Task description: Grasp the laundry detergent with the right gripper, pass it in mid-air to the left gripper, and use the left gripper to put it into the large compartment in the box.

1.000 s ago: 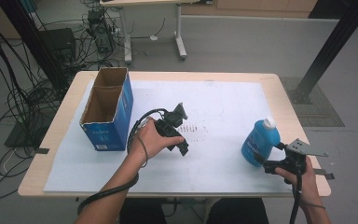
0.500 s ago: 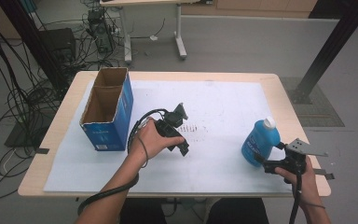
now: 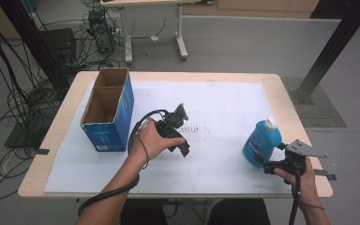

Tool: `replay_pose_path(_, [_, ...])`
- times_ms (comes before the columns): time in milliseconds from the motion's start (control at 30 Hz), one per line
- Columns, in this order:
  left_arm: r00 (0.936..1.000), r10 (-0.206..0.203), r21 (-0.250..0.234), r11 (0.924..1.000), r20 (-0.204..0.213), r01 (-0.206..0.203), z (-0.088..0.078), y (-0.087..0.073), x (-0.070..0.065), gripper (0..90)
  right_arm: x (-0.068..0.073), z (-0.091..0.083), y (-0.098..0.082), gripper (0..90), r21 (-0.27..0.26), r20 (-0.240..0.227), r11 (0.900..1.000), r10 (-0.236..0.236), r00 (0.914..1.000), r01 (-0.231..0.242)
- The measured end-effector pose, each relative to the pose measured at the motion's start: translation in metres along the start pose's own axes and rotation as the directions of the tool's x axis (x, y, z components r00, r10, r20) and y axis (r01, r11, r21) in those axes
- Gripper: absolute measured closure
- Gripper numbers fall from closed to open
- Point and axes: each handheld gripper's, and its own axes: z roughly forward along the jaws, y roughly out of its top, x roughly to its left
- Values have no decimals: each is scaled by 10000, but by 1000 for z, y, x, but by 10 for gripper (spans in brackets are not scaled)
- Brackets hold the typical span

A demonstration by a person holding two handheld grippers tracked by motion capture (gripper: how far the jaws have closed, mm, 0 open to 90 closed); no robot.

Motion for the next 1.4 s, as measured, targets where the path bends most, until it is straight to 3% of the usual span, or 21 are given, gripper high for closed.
replay_pose_path(367, [10000,-18,34,10000,11,18,1,0,0,78,10,6,-8,19,-218,334,9996,-184,9993,191])
replay_pose_path(1000, [10000,-56,88,9999,32,56,3,0,1,79,15,19,-22,43,-503,597,9985,-191,9980,221])
replay_pose_path(1400, [9999,-56,112,9999,95,55,4,-1,1,80,14,20,-25,139,-771,567,9970,-41,9984,85])
